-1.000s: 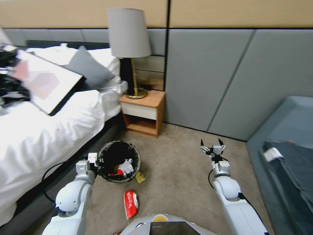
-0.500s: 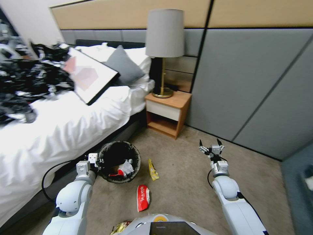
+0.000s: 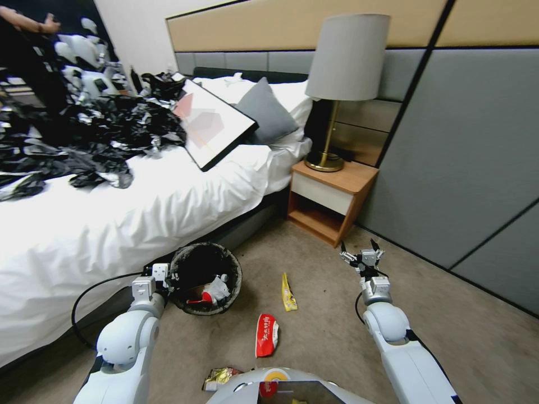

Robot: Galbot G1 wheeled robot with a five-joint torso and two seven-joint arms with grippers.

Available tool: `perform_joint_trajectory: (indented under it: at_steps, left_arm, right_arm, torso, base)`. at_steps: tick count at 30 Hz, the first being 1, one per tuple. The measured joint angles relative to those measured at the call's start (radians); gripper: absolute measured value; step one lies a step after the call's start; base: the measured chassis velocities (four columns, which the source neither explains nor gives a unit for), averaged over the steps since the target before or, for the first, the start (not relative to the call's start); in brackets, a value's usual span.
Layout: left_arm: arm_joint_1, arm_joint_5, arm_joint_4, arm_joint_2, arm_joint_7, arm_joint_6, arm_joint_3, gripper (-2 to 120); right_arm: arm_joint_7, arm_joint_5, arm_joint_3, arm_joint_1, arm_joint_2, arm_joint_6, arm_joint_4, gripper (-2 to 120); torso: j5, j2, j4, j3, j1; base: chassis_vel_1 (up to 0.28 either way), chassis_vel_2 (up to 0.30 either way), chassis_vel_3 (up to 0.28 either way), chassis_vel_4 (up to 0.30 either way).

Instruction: Pick up the trash bin, then pick up the garbage from the floor and place it into the trash bin.

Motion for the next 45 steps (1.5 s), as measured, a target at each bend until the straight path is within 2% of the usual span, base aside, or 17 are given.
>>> perform_joint_trajectory:
  at_steps: [1,3,4,5,8,10,12,13,15,16,18,20,22,27,34,37,45]
  left_arm:
    - [0.000,0.000,0.000,0.000,0.000,0.000,0.000,0]
    - [0.002,0.008,0.001,-0.002,0.002,0.000,-0.001,0]
    - [0.003,0.011,0.001,-0.003,0.003,0.000,-0.001,0]
    - [0.003,0.011,0.001,-0.003,0.003,0.000,-0.001,0]
    - [0.010,0.019,0.000,-0.007,0.004,0.000,-0.004,0]
    - [0.012,0.020,-0.001,-0.008,0.004,0.000,-0.005,0]
    - [0.017,0.027,-0.005,-0.011,0.007,0.000,-0.006,0]
    - [0.017,0.027,-0.005,-0.011,0.007,0.000,-0.006,0]
    - [0.021,0.038,-0.011,-0.013,0.011,0.000,-0.004,0]
    - [0.021,0.038,-0.011,-0.013,0.011,0.000,-0.004,0]
    - [0.018,0.047,-0.014,-0.014,0.015,0.000,-0.003,0]
    - [0.018,0.047,-0.014,-0.014,0.015,0.000,-0.003,0]
    - [0.016,0.056,-0.012,-0.009,0.020,0.000,-0.005,0]
    - [0.015,0.065,-0.002,-0.013,0.024,0.000,-0.005,0]
    - [0.011,0.074,0.011,-0.017,0.027,0.000,0.005,0]
    - [0.010,0.078,0.016,-0.017,0.028,0.000,0.010,0]
    - [0.015,0.084,0.022,-0.022,0.032,0.000,0.011,0]
  right_arm:
    - [0.000,0.000,0.000,0.000,0.000,0.000,0.000,100]
    - [0.023,0.106,-0.087,0.086,-0.089,-0.081,-0.009,100]
    - [0.030,0.157,-0.128,0.130,-0.119,-0.114,-0.016,100]
    - [0.030,0.157,-0.128,0.130,-0.119,-0.114,-0.016,100]
    - [0.051,0.336,-0.277,0.287,-0.191,-0.237,-0.060,100]
    - [0.053,0.378,-0.310,0.325,-0.202,-0.269,-0.076,100]
    - [0.054,0.536,-0.418,0.454,-0.214,-0.395,-0.146,100]
    - [0.054,0.536,-0.418,0.454,-0.214,-0.395,-0.146,100]
    - [0.043,0.655,-0.481,0.569,-0.203,-0.506,-0.227,100]
    - [0.043,0.655,-0.481,0.569,-0.203,-0.506,-0.227,100]
    - [0.023,0.748,-0.536,0.658,-0.180,-0.560,-0.338,100]
    - [0.023,0.748,-0.536,0.658,-0.180,-0.560,-0.338,100]
    - [-0.012,0.766,-0.610,0.724,-0.154,-0.568,-0.463,100]
    - [-0.028,0.750,-0.671,0.760,-0.117,-0.566,-0.553,100]
    - [-0.024,0.723,-0.710,0.760,-0.055,-0.562,-0.617,100]
    - [-0.010,0.714,-0.713,0.746,0.011,-0.559,-0.670,100]
    - [0.002,0.719,-0.750,0.743,0.067,-0.557,-0.699,100]
  torso:
    - [0.0000,0.000,0.0000,0.000,0.000]
    - [-0.0002,0.000,0.0009,0.000,0.000]
    - [-0.0002,0.000,0.0006,0.000,0.000]
    - [-0.0002,0.000,0.0006,0.000,0.000]
    - [0.0000,0.000,0.0008,0.000,0.000]
    - [-0.0001,0.000,0.0007,0.000,0.000]
    - [0.0000,0.000,0.0006,0.000,0.000]
    - [0.0000,0.000,0.0006,0.000,0.000]
    - [0.0000,0.000,0.0009,0.000,0.000]
    - [0.0000,0.000,0.0009,0.000,0.000]
    - [-0.0003,0.000,0.0009,0.000,0.000]
    - [-0.0003,0.000,0.0009,0.000,0.000]
    - [-0.0003,0.000,0.0005,0.000,0.000]
    - [-0.0004,0.000,0.0005,0.000,0.000]
    - [-0.0003,0.000,0.0006,0.000,0.000]
    - [-0.0003,0.000,0.0006,0.000,0.000]
    - [-0.0003,0.000,0.0006,0.000,0.000]
  base:
    - [0.000,0.000,0.000,0.000]
    - [0.000,0.000,0.000,0.000]
    - [0.000,0.000,0.000,0.000]
    - [0.000,0.000,0.000,0.000]
    - [0.000,0.000,0.000,0.000]
    - [0.000,0.000,0.000,0.000]
    - [0.000,0.000,0.000,0.000]
    - [0.000,0.000,0.000,0.000]
    - [0.000,0.000,0.000,0.000]
    - [0.000,0.000,0.000,0.000]
    - [0.000,0.000,0.000,0.000]
    - [0.000,0.000,0.000,0.000]
    - [0.000,0.000,0.000,0.000]
    - [0.000,0.000,0.000,0.000]
    - [0.000,0.000,0.000,0.000]
    - [0.000,0.000,0.000,0.000]
    - [0.000,0.000,0.000,0.000]
